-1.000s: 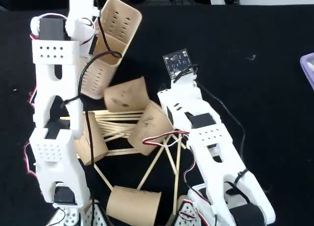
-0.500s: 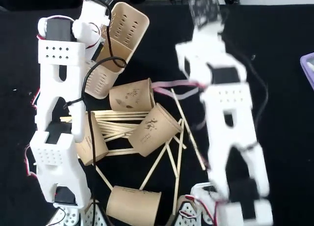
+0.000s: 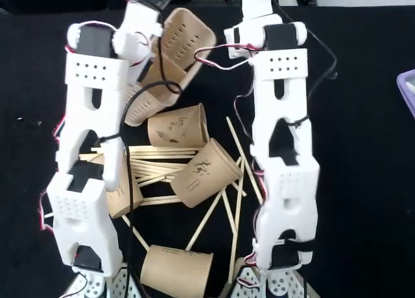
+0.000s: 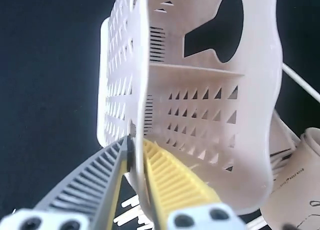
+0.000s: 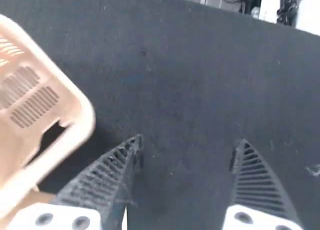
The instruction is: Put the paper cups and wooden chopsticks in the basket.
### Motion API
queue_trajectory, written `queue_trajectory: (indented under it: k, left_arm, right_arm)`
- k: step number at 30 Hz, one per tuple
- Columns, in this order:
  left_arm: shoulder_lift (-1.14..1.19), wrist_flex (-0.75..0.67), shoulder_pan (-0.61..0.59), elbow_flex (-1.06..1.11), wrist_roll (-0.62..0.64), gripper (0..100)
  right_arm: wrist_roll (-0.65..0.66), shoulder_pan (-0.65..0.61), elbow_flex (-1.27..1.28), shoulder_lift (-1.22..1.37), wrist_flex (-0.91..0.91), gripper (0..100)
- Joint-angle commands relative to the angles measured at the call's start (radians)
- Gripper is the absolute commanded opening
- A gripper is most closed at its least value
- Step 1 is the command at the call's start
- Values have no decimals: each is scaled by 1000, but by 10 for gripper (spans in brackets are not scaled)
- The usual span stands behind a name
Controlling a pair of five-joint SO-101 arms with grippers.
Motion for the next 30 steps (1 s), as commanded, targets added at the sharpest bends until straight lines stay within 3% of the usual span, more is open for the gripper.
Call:
queue_trajectory:
  k: [1,30]
  left_arm:
    - [-38,6,56,-51,6,30]
    - [-28,8,105,-71,-25,30]
  right_arm:
    - [-2,14,-358,58,152,269]
    - [75,-28,-380,70,193,265]
